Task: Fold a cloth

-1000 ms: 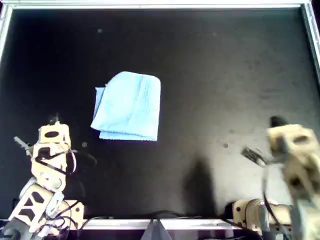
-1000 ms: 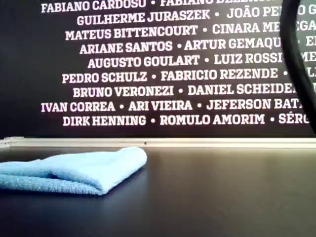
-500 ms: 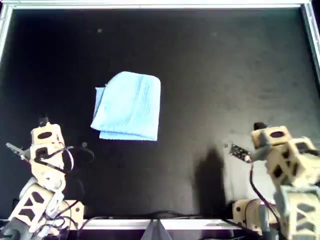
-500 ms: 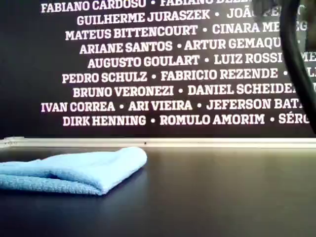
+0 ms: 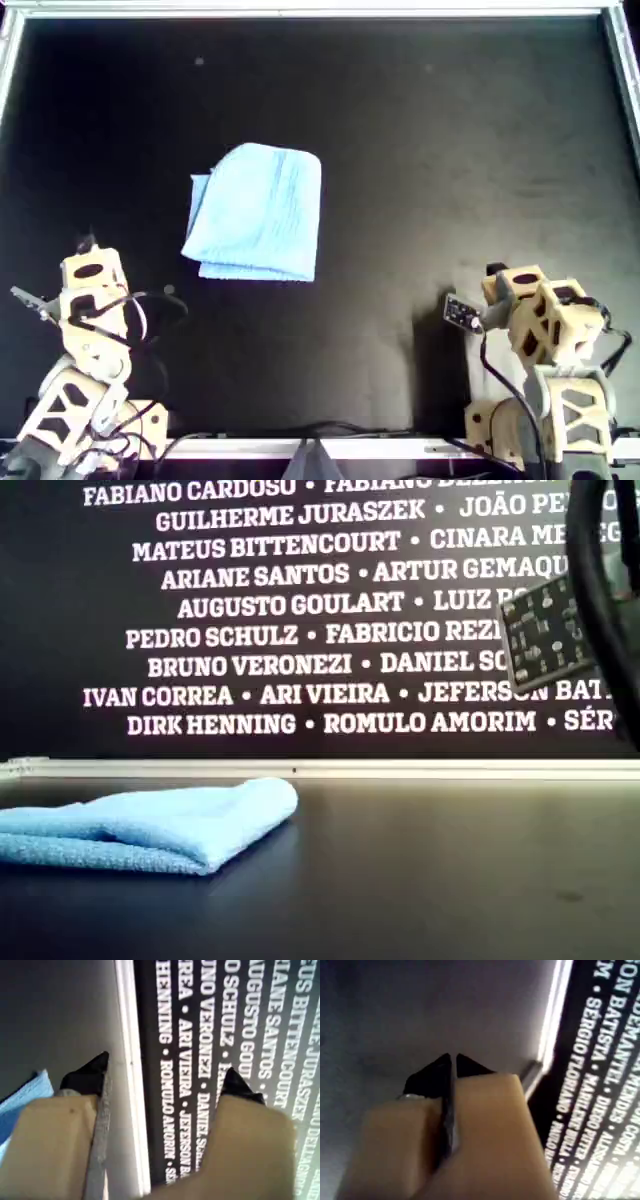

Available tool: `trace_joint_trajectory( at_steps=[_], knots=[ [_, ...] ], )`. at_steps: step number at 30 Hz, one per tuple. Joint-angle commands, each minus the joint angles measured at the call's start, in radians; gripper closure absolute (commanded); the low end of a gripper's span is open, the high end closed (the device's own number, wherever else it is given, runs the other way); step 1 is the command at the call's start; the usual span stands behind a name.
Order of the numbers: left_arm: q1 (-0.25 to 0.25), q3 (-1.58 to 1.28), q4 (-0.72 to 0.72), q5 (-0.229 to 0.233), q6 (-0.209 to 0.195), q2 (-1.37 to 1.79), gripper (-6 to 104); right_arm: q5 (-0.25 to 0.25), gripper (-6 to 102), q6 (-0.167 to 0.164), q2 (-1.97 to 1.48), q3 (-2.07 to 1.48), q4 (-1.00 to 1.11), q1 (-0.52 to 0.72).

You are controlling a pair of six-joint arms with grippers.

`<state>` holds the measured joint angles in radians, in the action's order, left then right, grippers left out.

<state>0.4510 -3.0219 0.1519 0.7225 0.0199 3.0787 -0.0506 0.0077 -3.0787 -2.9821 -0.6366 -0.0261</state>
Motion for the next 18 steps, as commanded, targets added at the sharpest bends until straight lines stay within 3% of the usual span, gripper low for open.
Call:
trace_joint_trajectory(
  at_steps=[1, 5, 14, 16, 18],
  knots=[
    [0.018, 0.014, -0.005, 0.014, -0.006, 0.009, 21, 0.008, 95, 0.006, -0.026, -0.025, 0.058, 0.008],
    [0.02, 0.014, 0.02, 0.015, -0.006, 0.009, 21, 0.006, 95, 0.006, -0.026, -0.029, 0.058, 0.008],
    [0.009, 0.015, 0.229, -0.002, -0.015, 0.021, 20, -0.009, 95, 0.008, -0.023, -0.04, 0.138, 0.006],
    [0.003, 0.015, 0.236, 0.002, -0.049, 0.021, 20, -0.009, 95, 0.018, -0.021, -0.044, 0.176, 0.005],
    [0.003, 0.015, 0.245, 0.0, -0.107, 0.017, 20, -0.009, 95, 0.06, -0.021, -0.044, 0.195, -0.006]
  ],
)
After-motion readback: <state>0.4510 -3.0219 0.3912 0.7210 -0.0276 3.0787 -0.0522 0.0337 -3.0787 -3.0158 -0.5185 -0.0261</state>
